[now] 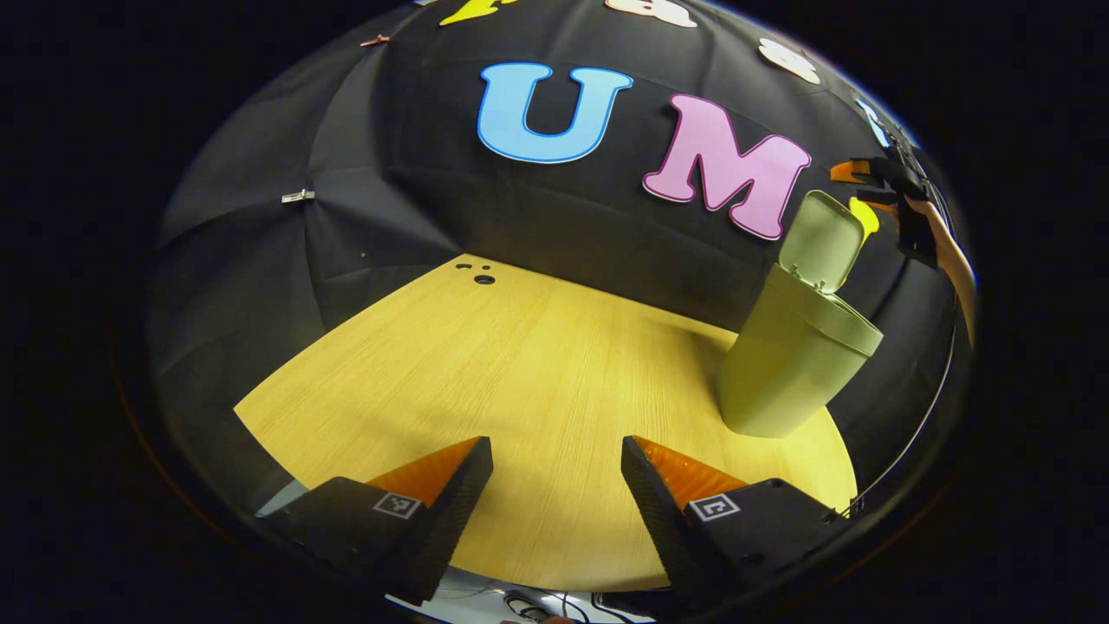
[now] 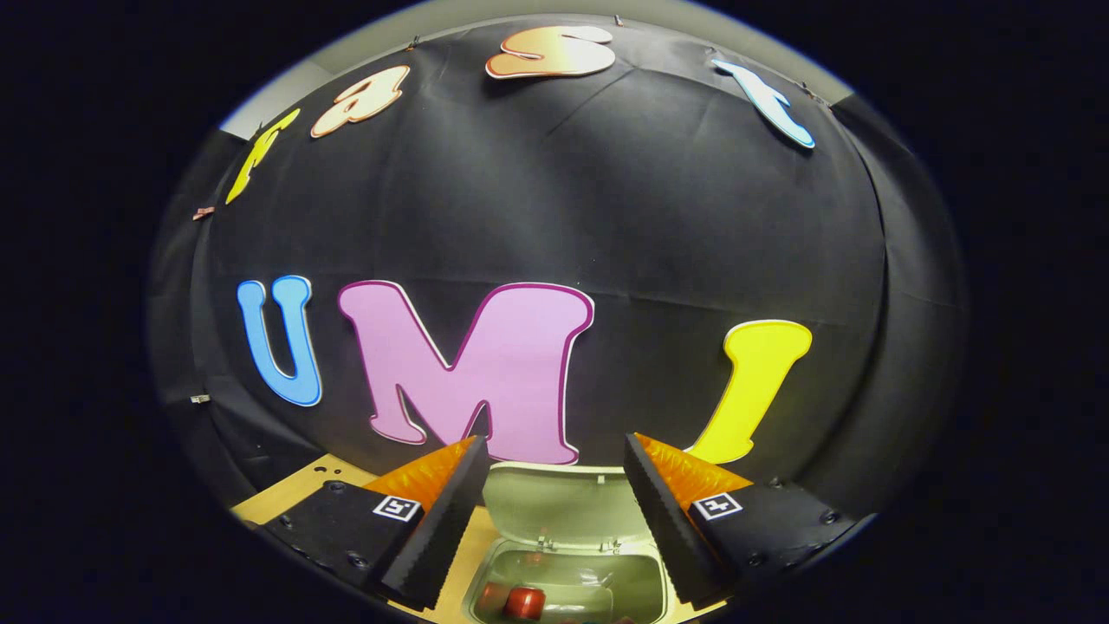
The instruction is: Press the lid of the desktop garbage bin to open it, pick up the crumpled paper on the desktop and throw it into the bin, then pick up the pop can on the desktop and drop it into the bin, and finally close the garbage bin lid.
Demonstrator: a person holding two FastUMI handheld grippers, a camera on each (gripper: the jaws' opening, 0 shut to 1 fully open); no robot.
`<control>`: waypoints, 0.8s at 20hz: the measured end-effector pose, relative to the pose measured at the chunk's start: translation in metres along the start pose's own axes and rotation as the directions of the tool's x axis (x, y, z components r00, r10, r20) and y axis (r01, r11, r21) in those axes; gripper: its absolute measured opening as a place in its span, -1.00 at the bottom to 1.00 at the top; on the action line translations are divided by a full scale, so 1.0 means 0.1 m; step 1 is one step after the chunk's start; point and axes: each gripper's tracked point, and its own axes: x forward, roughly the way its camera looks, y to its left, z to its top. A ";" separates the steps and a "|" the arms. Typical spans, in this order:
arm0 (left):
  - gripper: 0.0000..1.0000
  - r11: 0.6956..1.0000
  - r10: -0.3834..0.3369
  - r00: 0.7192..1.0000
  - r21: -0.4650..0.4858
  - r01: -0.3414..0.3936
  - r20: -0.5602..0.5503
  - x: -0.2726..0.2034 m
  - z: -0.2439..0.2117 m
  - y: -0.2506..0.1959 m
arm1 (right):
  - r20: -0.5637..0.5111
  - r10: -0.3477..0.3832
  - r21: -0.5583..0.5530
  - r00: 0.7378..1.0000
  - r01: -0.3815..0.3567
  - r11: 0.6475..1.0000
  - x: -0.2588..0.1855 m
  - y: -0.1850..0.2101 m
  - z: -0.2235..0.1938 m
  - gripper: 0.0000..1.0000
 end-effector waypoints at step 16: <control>0.92 0.997 0.052 0.999 -0.052 -0.051 0.016 -0.02 0.02 0.13 | -0.144 -0.019 0.068 0.989 0.029 0.997 0.65 -0.16 -0.31 0.94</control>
